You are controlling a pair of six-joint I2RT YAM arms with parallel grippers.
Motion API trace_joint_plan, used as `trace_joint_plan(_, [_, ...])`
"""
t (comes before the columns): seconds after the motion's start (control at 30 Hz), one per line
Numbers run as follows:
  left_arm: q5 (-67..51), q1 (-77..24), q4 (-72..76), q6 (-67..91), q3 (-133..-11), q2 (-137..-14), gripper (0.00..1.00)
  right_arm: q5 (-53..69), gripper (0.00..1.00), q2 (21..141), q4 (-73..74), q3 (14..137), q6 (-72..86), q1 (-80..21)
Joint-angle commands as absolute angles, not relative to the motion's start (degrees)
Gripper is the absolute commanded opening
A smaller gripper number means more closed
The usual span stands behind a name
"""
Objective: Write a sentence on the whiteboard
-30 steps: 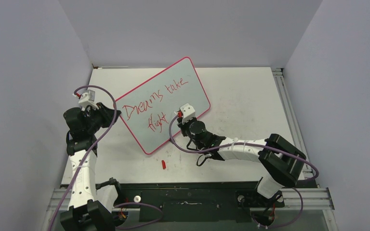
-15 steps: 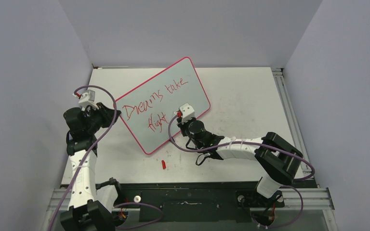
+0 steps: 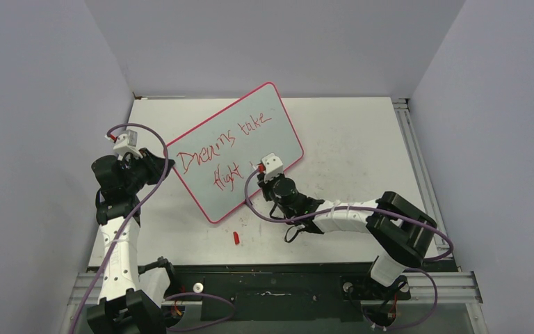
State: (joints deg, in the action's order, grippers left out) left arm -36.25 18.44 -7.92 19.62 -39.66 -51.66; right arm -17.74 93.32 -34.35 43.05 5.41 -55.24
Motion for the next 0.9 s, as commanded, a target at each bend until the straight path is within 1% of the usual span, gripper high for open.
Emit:
trace_joint_plan(0.0, [-38.05, 17.49, -8.23, 18.96, -40.34, -51.59, 0.13, -18.67, 0.05, 91.72, -35.78, 41.61, 7.29, -56.5])
trace_joint_plan(0.63, [-37.89, 17.45, -8.26, 18.98, -40.25, -51.59, 0.13, -22.17, 0.05, 94.12, -38.78, 45.92, 5.13, -56.69])
trace_joint_plan(0.87, [-37.79, 17.4, -8.24, 18.98, -40.34, -51.68, 0.13, -21.7, 0.05, 94.55, -38.6, 46.91, 4.54, -56.18])
